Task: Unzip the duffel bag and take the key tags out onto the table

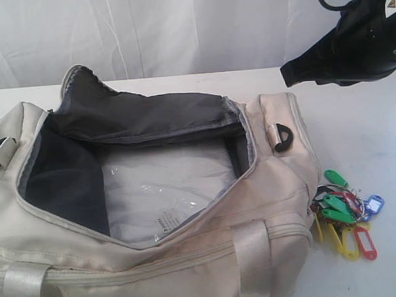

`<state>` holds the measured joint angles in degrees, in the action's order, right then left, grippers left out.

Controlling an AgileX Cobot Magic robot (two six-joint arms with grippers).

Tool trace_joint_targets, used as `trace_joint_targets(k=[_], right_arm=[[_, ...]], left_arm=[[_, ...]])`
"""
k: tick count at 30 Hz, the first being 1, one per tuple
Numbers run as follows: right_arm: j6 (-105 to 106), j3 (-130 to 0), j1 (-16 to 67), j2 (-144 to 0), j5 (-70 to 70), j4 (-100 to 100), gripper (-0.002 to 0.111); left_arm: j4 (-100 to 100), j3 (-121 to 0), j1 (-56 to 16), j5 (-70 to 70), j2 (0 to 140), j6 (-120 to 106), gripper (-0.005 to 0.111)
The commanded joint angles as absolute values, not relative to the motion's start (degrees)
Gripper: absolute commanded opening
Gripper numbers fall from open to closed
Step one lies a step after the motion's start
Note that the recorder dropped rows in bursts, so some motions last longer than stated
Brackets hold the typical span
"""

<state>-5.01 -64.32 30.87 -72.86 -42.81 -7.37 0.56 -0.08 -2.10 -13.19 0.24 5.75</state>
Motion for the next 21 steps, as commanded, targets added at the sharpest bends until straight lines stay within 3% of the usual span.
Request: trace_joint_targets(k=[1, 21], right_arm=[[-5.0, -64.5, 30.9, -72.5, -42.3, -7.3, 0.000], [-5.0, -64.5, 30.9, -72.5, -42.3, -7.3, 0.000]], left_arm=[[2.2, 0.0, -2.2, -12.9, 0.0, 9.3, 0.000], [1.8, 0.0, -5.0, -13.1, 0.0, 9.5, 0.000]])
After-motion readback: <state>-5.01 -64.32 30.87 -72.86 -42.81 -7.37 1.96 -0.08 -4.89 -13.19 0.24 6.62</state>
